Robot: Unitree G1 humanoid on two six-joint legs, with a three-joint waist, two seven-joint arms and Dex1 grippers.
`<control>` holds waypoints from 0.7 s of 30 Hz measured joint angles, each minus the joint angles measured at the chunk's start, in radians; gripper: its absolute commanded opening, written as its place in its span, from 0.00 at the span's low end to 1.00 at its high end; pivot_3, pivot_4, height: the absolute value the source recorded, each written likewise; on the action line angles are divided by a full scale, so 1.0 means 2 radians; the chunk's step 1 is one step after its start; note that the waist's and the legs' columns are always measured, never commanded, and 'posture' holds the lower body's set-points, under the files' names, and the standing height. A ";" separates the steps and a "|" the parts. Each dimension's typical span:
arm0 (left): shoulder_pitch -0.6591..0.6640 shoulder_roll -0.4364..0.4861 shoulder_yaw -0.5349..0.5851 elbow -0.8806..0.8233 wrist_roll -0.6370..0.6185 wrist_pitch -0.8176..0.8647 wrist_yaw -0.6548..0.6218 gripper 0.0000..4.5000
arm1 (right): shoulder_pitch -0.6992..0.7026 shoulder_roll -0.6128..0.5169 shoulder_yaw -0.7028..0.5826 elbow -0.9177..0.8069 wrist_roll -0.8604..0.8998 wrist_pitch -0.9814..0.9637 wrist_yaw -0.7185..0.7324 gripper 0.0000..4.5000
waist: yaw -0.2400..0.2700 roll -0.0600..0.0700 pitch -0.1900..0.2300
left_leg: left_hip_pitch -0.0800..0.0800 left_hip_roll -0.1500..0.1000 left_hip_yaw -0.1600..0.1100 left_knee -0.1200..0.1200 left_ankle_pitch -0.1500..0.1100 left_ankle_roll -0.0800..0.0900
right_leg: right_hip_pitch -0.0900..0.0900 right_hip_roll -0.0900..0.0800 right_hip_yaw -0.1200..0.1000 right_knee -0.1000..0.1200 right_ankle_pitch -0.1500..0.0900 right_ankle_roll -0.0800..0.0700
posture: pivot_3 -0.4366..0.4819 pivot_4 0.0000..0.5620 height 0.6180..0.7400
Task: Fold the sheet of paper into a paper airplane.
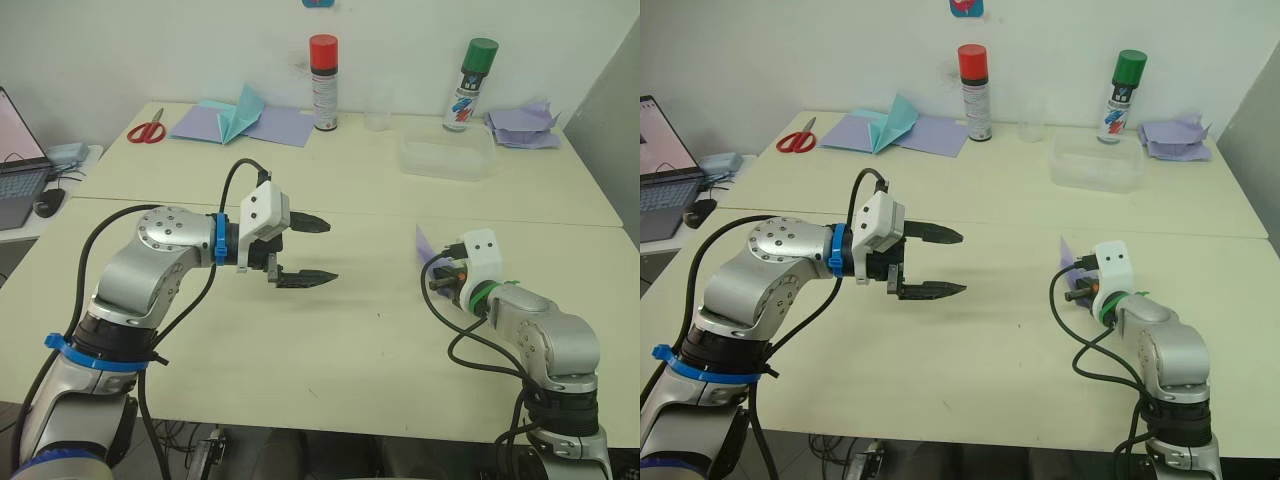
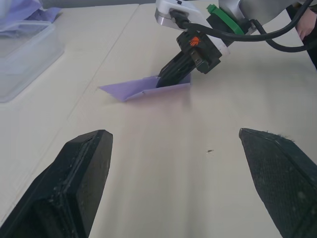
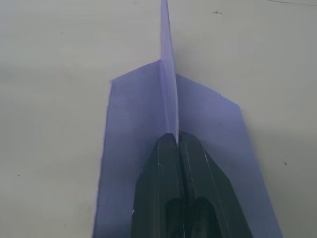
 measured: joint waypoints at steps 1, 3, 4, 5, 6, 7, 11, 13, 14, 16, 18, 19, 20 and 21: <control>0.000 -0.001 0.000 0.001 0.002 -0.001 -0.002 1.00 | 0.002 -0.002 0.001 0.002 0.000 -0.007 0.000 0.09 | 0.000 0.000 0.000 | 0.000 0.000 0.000 0.000 0.000 0.000 | 0.000 0.000 0.000 0.000 0.000 0.000 | 0.48 0.27 1.00; 0.002 -0.001 0.000 0.001 0.005 -0.005 -0.008 1.00 | 0.007 -0.003 0.003 0.006 -0.001 -0.014 -0.001 0.23 | 0.000 0.000 0.000 | 0.000 0.000 0.000 0.000 0.000 0.000 | 0.000 0.000 0.000 0.000 0.000 0.000 | 0.48 0.27 1.00; 0.004 -0.001 0.000 0.001 0.005 -0.007 -0.008 1.00 | 0.010 -0.004 0.005 0.006 -0.001 -0.018 -0.001 0.29 | 0.000 0.000 0.000 | 0.000 0.000 0.000 0.000 0.000 0.000 | 0.000 0.000 0.000 0.001 0.000 0.000 | 0.48 0.27 1.00; 0.008 -0.001 0.000 0.000 0.005 -0.008 -0.009 1.00 | 0.012 -0.007 0.008 0.006 -0.001 -0.020 -0.001 0.38 | 0.000 0.000 0.000 | 0.000 0.000 0.000 0.000 0.000 0.000 | 0.000 0.000 0.000 0.001 0.000 0.000 | 0.48 0.27 1.00; 0.011 -0.002 0.000 0.000 0.005 -0.008 -0.009 1.00 | 0.012 -0.009 0.009 0.006 -0.001 -0.022 -0.001 0.47 | -0.001 0.000 0.000 | 0.000 0.000 0.000 0.000 0.000 0.000 | 0.000 0.000 0.000 0.001 0.000 0.000 | 0.48 0.27 1.00; 0.013 -0.002 0.000 0.000 0.005 -0.008 -0.009 1.00 | 0.012 -0.010 0.009 0.006 -0.001 -0.024 -0.001 0.54 | -0.001 0.000 0.000 | 0.000 0.000 0.000 0.000 0.000 0.000 | 0.000 0.000 0.000 0.001 0.000 0.000 | 0.48 0.27 1.00; 0.017 -0.003 0.000 0.001 0.005 -0.010 -0.008 1.00 | 0.004 -0.019 0.008 0.002 0.000 -0.026 -0.001 0.88 | 0.000 0.000 0.000 | 0.000 0.000 0.000 0.000 0.000 0.000 | 0.000 0.000 0.000 0.002 0.000 0.000 | 0.48 0.27 1.00; 0.017 -0.005 0.000 0.001 0.006 -0.012 -0.008 1.00 | -0.004 -0.024 0.004 -0.012 0.004 -0.021 0.000 0.99 | 0.000 0.000 0.000 | 0.000 0.000 -0.001 0.000 0.000 0.000 | 0.000 0.000 0.000 0.002 0.000 0.000 | 0.48 0.27 1.00; 0.017 -0.007 0.000 0.001 0.006 -0.013 -0.009 1.00 | -0.010 -0.026 0.001 -0.019 0.006 -0.016 0.001 0.99 | 0.000 0.000 0.000 | 0.000 0.000 -0.001 0.000 0.000 0.000 | 0.000 0.000 0.000 0.002 0.000 0.000 | 0.48 0.27 1.00; 0.017 -0.010 0.000 0.005 0.008 -0.019 -0.009 1.00 | -0.025 -0.031 -0.007 -0.031 0.016 -0.008 0.003 0.99 | 0.000 0.000 0.000 | 0.000 0.000 -0.001 0.000 0.000 0.000 | 0.000 0.000 0.000 0.002 0.000 0.000 | 0.48 0.27 1.00; 0.017 -0.010 0.001 0.010 0.009 -0.024 -0.010 1.00 | -0.039 -0.038 -0.011 -0.040 0.023 0.003 0.005 0.99 | 0.000 0.000 0.000 | 0.000 0.000 -0.001 0.000 0.000 0.000 | 0.000 0.000 0.000 0.002 0.000 0.000 | 0.48 0.27 1.00; 0.017 -0.010 0.001 0.012 0.011 -0.027 -0.010 1.00 | -0.044 -0.045 -0.012 -0.042 0.028 0.008 0.006 0.99 | 0.000 0.000 0.000 | 0.000 0.000 -0.001 0.000 0.000 0.000 | 0.000 0.000 0.000 0.002 0.000 0.000 | 0.48 0.27 1.00; 0.017 -0.010 0.001 0.014 0.011 -0.030 -0.011 1.00 | -0.049 -0.052 -0.015 -0.043 0.033 0.012 0.010 0.99 | 0.000 0.000 0.000 | 0.000 0.000 -0.001 0.000 0.000 0.000 | 0.000 0.000 0.000 0.002 0.000 0.000 | 0.48 0.27 1.00; 0.016 -0.010 0.003 0.019 0.011 -0.032 -0.012 1.00 | -0.054 -0.058 -0.017 -0.043 0.037 0.016 0.014 0.99 | 0.000 0.000 0.000 | 0.000 0.000 -0.001 0.000 0.000 0.000 | 0.000 0.000 0.000 0.002 0.000 0.000 | 0.48 0.27 1.00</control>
